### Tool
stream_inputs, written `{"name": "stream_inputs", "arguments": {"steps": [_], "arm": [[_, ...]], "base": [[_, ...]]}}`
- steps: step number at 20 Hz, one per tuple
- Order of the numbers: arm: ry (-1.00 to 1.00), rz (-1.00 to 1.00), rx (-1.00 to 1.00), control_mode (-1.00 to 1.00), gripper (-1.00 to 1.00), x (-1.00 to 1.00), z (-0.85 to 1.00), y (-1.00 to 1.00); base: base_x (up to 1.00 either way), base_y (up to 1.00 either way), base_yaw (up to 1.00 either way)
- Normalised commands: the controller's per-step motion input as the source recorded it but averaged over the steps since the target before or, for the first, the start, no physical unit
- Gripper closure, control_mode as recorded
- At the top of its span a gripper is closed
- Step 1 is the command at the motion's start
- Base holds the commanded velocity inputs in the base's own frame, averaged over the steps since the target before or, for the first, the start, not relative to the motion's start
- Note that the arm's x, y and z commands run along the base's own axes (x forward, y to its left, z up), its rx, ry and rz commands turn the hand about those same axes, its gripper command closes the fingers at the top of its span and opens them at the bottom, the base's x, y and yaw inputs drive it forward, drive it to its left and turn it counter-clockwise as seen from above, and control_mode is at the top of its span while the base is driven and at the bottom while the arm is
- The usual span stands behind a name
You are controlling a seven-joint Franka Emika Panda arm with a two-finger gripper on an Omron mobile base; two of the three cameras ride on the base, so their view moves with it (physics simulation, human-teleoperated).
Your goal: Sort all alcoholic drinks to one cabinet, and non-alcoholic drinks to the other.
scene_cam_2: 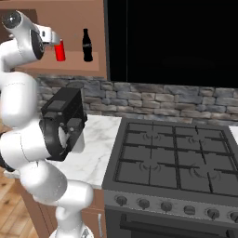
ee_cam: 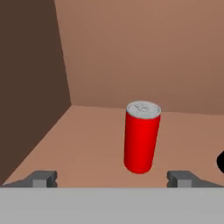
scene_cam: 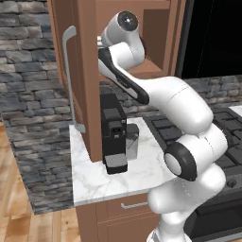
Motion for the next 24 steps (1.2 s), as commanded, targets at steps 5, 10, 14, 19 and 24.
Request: {"name": "stream_inputs", "arguments": {"steps": [5, 10, 14, 19, 24], "arm": [[0.00, 0.00, 0.00, -1.00, -1.00, -0.98, -0.25, -0.08], [0.00, 0.00, 0.00, -1.00, -1.00, -1.00, -0.10, -0.29], [0.00, 0.00, 0.00, -1.00, -1.00, -1.00, -0.27, -0.40], [0.00, 0.00, 0.01, -1.00, -1.00, -1.00, -0.43, -0.50], [0.04, 0.00, 0.03, -1.00, -1.00, -1.00, -0.55, -0.63]], "base": [[0.00, 0.00, 0.00], [0.00, 0.00, 0.00], [0.00, 0.00, 0.00], [0.00, 0.00, 0.00], [0.00, 0.00, 0.00]]}}
